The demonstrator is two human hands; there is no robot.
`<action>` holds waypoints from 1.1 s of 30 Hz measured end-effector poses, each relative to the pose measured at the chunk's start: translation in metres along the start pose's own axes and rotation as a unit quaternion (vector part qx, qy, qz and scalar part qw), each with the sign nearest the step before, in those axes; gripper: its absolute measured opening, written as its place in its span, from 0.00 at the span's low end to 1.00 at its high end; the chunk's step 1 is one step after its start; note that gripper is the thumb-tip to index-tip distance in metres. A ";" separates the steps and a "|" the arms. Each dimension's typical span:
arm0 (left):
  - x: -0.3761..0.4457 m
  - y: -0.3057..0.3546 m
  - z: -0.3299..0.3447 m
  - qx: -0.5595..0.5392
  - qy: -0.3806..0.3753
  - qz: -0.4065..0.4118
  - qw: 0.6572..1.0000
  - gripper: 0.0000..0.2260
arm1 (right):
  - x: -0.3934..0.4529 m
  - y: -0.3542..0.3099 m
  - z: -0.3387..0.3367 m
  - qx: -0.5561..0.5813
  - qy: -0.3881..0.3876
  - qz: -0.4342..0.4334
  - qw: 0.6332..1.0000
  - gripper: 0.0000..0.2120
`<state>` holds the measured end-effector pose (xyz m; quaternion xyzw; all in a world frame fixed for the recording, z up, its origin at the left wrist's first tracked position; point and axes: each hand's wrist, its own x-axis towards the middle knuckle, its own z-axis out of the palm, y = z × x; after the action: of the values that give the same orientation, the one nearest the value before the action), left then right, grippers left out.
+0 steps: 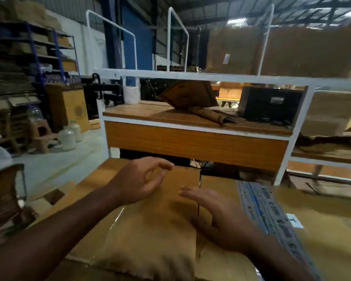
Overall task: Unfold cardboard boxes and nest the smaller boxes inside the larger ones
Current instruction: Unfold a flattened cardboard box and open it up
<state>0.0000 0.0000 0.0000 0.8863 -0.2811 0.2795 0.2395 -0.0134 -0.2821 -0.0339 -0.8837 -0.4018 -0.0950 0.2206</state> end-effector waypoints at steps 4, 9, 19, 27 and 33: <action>-0.047 -0.019 0.024 0.023 -0.043 -0.097 0.994 0.11 | -0.001 -0.002 0.048 0.049 -0.162 0.010 0.985 0.42; -0.094 -0.063 0.022 0.081 -0.044 -0.379 0.921 0.17 | 0.015 0.005 0.088 -0.067 -0.147 0.074 0.984 0.33; -0.130 -0.201 -0.001 0.188 -0.115 -0.546 0.808 0.38 | 0.062 0.016 0.126 -0.038 -0.069 0.370 0.926 0.33; -0.133 -0.266 -0.022 0.020 -0.083 -0.601 0.794 0.45 | 0.102 0.013 0.122 0.165 0.070 0.594 0.784 0.34; -0.146 -0.265 -0.033 0.005 -0.075 -0.593 0.802 0.42 | 0.112 -0.025 0.125 0.110 0.105 0.597 0.788 0.31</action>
<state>0.0558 0.2651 -0.1385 0.8992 0.2836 0.0173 0.3327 0.0401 -0.1346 -0.0983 -0.9017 0.2236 0.0078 0.3699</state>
